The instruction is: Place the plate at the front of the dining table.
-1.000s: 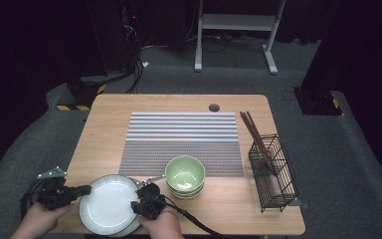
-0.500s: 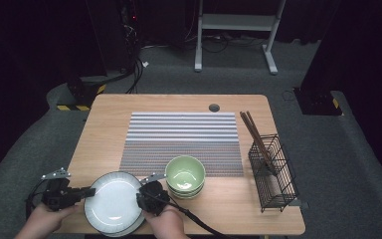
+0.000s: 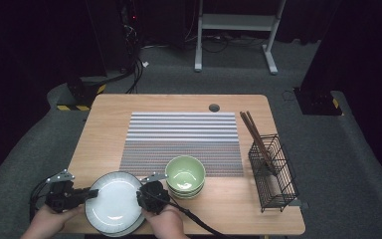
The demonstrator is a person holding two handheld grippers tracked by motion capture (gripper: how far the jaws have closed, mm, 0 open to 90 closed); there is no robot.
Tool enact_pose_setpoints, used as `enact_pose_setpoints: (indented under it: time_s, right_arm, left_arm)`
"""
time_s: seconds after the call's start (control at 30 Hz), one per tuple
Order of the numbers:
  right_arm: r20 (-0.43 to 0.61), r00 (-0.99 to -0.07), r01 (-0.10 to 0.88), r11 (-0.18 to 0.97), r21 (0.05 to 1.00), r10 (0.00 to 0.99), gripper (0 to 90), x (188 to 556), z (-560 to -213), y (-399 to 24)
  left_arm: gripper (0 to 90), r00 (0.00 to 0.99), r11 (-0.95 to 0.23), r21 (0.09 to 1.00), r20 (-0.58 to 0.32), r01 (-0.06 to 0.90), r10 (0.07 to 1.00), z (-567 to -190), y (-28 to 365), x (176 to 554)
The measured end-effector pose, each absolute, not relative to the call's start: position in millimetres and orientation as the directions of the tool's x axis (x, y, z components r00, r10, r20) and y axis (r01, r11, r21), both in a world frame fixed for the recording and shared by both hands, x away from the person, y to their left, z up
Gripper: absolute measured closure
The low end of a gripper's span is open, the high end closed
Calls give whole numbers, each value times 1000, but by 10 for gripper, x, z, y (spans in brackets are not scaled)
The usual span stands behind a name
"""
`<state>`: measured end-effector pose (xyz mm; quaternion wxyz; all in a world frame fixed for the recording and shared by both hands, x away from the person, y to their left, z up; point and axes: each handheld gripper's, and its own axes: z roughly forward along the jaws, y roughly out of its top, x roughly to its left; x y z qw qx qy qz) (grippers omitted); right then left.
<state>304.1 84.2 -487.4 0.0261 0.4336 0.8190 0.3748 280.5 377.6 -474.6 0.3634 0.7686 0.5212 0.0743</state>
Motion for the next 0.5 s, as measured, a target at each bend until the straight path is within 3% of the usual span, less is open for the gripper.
enact_pose_setpoints:
  time_s: [0.1,0.5]
  right_arm:
    - [277,-642,674,354,648,715,717,3033,-4904,853]
    - [235,-640,643,343,685,732,768,3004,-4813,840]
  left_arm:
    - [766,437,-177,639,-275,749,857,-4743,3788,2802]
    - [793,439,-178,639,-276,749,855,-4677,3780,2854]
